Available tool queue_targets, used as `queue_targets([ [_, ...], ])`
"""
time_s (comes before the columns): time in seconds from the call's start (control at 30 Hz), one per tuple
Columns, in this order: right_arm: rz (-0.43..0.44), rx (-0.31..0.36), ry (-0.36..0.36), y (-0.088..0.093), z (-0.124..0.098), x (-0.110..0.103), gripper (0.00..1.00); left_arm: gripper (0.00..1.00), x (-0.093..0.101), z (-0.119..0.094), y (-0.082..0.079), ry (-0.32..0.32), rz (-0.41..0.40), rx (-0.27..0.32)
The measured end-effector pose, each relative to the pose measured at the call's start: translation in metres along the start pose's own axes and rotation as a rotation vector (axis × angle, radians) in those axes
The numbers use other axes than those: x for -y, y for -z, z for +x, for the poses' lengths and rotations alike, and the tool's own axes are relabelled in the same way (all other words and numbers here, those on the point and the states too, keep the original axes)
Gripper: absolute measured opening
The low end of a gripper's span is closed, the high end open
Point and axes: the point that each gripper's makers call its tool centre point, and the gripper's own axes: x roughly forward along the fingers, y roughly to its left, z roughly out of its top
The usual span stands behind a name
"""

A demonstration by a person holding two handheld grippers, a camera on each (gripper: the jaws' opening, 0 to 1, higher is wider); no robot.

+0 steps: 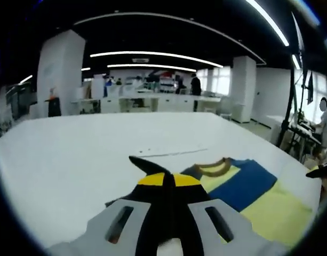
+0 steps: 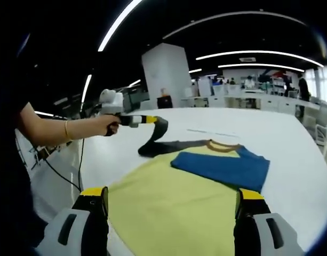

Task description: Fold the garment on the visible template until the final outline fits inside the template.

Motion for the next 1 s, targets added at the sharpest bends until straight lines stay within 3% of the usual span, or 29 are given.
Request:
queue_targets([
  [0.6, 0.007, -0.006, 0.005, 0.006, -0.008, 0.001, 0.99, 0.01, 0.077, 0.027, -0.012, 0.123, 0.028, 0.009],
  [1.0, 0.007, -0.019, 0.018, 0.01, -0.014, 0.004, 0.99, 0.01, 0.112, 0.042, -0.014, 0.174, 0.003, 0.017],
])
